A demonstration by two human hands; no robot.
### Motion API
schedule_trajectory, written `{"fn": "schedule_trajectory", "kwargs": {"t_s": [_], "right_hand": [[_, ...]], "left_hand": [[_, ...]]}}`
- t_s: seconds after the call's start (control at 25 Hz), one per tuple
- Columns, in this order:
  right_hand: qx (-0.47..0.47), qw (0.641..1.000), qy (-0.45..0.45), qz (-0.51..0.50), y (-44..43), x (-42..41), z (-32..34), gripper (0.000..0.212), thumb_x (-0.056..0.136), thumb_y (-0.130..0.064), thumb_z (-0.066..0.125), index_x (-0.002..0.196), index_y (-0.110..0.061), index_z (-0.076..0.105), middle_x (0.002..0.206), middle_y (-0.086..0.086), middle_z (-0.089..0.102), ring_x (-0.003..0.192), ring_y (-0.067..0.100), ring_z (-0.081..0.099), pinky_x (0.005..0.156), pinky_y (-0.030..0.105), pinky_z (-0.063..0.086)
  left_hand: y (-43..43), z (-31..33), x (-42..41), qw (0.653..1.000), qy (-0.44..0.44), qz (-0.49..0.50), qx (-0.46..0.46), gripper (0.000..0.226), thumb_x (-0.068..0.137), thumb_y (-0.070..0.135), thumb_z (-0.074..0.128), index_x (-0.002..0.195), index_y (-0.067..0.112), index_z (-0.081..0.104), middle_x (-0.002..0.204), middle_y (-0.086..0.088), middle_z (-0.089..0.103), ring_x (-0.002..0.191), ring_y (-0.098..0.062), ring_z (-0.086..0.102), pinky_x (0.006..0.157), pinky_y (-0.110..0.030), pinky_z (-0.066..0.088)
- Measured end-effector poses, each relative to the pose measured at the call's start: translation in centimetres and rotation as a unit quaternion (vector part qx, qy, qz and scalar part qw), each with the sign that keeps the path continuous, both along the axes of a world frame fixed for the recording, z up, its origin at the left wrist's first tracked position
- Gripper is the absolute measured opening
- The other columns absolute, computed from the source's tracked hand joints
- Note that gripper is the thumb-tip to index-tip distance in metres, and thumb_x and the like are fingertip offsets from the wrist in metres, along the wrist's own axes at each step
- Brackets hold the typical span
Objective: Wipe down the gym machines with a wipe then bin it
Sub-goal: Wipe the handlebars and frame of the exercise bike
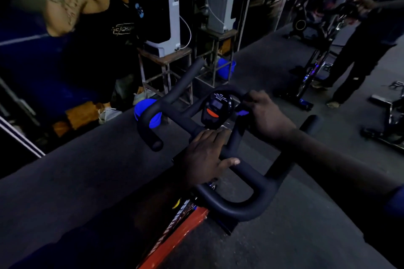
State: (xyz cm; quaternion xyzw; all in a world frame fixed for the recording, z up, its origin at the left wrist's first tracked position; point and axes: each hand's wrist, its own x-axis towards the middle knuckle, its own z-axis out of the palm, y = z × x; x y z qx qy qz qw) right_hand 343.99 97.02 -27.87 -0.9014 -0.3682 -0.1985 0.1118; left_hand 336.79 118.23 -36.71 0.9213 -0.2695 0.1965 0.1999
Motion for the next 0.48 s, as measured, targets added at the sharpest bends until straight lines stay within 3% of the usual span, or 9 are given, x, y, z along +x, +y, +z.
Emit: {"fn": "schedule_trajectory", "kwargs": {"t_s": [0.08, 0.16, 0.32, 0.48], "right_hand": [[-0.003, 0.999, 0.028, 0.030, 0.3, 0.1, 2.2, 0.025, 0.074, -0.018, 0.064, 0.093, -0.009, 0.076, 0.105, 0.011, 0.062, 0.090, 0.028, 0.059, 0.076, 0.030, 0.043], [0.040, 0.998, 0.036, -0.023, 1.1, 2.5, 4.3, 0.037, 0.084, -0.033, 0.055, 0.101, -0.010, 0.078, 0.102, 0.012, 0.064, 0.091, 0.030, 0.061, 0.078, 0.031, 0.047], [-0.006, 0.999, 0.029, -0.043, 0.5, 2.9, 1.8, 0.031, 0.097, -0.029, 0.050, 0.113, -0.013, 0.072, 0.112, 0.011, 0.061, 0.094, 0.032, 0.056, 0.085, 0.034, 0.044], [-0.034, 0.999, 0.031, -0.026, 0.3, 2.6, 2.6, 0.032, 0.093, -0.031, 0.046, 0.104, -0.014, 0.071, 0.108, 0.010, 0.060, 0.095, 0.033, 0.056, 0.085, 0.041, 0.048]], "left_hand": [[0.0, -0.1, 0.2, 1.000, 0.005, -0.003, 0.014, 0.081, 0.091, 0.073, 0.049, 0.145, 0.012, 0.049, 0.144, -0.004, 0.058, 0.130, -0.024, 0.053, 0.116, -0.040, 0.038], [0.1, -0.2, 0.2, 1.000, 0.011, -0.002, 0.014, 0.082, 0.091, 0.074, 0.046, 0.146, 0.013, 0.049, 0.146, -0.004, 0.057, 0.133, -0.023, 0.051, 0.118, -0.040, 0.036], [0.2, -0.5, 0.4, 0.999, 0.021, -0.019, -0.018, 0.080, 0.090, 0.073, 0.051, 0.145, 0.014, 0.051, 0.141, -0.001, 0.059, 0.131, -0.021, 0.050, 0.118, -0.039, 0.036], [0.3, -0.8, 0.9, 0.998, 0.038, -0.025, -0.044, 0.081, 0.088, 0.074, 0.052, 0.146, 0.017, 0.051, 0.142, 0.002, 0.059, 0.131, -0.020, 0.049, 0.117, -0.038, 0.035]]}}
